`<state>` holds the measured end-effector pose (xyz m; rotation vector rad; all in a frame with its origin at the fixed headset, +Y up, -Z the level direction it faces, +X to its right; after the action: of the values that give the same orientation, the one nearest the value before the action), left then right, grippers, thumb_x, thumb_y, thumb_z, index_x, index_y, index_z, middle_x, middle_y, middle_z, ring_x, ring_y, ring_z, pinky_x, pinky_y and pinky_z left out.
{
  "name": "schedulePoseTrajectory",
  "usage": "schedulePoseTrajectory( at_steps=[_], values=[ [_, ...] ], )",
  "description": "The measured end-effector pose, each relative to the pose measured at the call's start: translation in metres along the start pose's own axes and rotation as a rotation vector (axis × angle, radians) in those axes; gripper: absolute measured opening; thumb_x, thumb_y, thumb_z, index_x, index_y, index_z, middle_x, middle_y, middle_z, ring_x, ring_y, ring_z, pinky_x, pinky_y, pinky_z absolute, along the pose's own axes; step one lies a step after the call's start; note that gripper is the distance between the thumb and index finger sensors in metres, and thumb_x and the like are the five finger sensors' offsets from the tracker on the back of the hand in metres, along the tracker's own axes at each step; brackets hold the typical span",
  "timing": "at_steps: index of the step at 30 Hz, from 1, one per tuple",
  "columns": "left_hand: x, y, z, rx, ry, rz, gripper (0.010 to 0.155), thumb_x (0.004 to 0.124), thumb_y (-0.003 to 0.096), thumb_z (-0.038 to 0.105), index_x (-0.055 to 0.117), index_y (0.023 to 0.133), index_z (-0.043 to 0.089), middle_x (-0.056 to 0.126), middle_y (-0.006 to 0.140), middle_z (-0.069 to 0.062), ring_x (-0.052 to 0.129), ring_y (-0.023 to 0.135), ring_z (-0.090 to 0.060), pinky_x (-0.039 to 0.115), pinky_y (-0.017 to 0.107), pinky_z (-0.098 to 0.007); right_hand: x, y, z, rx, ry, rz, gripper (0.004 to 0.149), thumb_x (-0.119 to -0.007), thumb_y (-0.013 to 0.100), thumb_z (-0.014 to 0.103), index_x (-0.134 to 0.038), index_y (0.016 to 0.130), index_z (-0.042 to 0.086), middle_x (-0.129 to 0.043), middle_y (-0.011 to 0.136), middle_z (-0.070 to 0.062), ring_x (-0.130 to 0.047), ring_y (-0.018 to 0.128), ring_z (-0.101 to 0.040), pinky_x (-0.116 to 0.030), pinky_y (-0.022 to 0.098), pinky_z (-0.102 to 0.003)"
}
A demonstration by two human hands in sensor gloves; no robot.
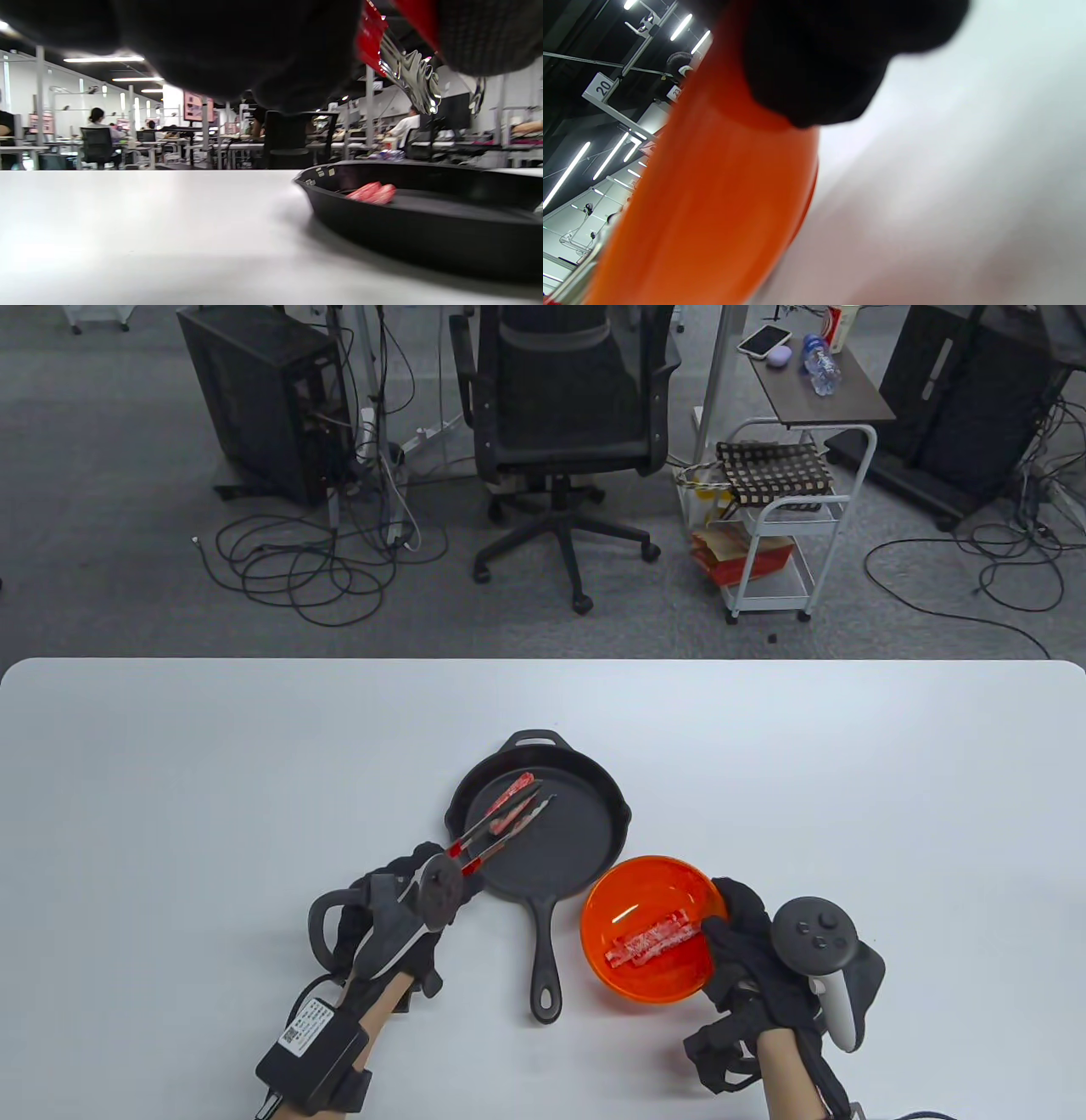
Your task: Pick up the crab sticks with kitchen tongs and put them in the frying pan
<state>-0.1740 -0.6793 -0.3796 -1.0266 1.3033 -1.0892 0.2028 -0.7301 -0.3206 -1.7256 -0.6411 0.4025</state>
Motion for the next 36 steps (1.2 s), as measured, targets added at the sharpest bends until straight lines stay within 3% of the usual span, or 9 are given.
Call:
schedulePoseTrajectory(
  at_steps=[7, 15, 36],
  values=[
    [-0.022, -0.042, 0.019, 0.116, -0.12, 0.04, 0.079, 0.078, 0.0335, 0.081, 0.092, 0.079, 0.018, 0.106, 0.037, 0.012, 0.102, 0.007, -0.01, 0.089, 0.017, -0.04, -0.001, 0.0, 0.0, -0.001, -0.009, 0.0, 0.054, -0.07, 0.056, 0.022, -0.058, 0.108, 0.011, -0.081, 0.093, -0.02, -0.099, 0.022, -0.02, -0.09, 0.007, -0.015],
    [-0.02, -0.074, 0.043, 0.251, -0.167, -0.041, 0.079, 0.078, 0.0335, 0.081, 0.093, 0.078, 0.017, 0.106, 0.037, 0.012, 0.102, 0.007, -0.011, 0.089, 0.017, -0.041, -0.002, 0.0, 0.0, -0.003, -0.014, 0.003, 0.054, -0.07, 0.056, 0.022, -0.058, 0.108, 0.011, -0.081, 0.093, -0.02, -0.099, 0.022, -0.02, -0.09, 0.007, -0.015],
    [-0.003, -0.079, 0.064, 0.321, -0.142, -0.145, 0.079, 0.079, 0.0335, 0.08, 0.094, 0.077, 0.017, 0.107, 0.035, 0.011, 0.102, 0.006, -0.011, 0.088, 0.016, -0.041, -0.004, 0.0, 0.002, 0.011, -0.015, 0.01, 0.054, -0.07, 0.056, 0.022, -0.058, 0.108, 0.011, -0.081, 0.093, -0.02, -0.099, 0.022, -0.02, -0.09, 0.007, -0.015]
  ],
)
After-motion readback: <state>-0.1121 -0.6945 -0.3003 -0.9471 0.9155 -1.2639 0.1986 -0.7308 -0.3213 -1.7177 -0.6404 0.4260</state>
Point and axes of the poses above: the tracker on the back of each hand, its own z axis roughly to the thumb side, its own y axis roughly from the wrist to the fingertips, x = y × z, the point moved 5 cm from there along y, roughly from the wrist to the fingertips
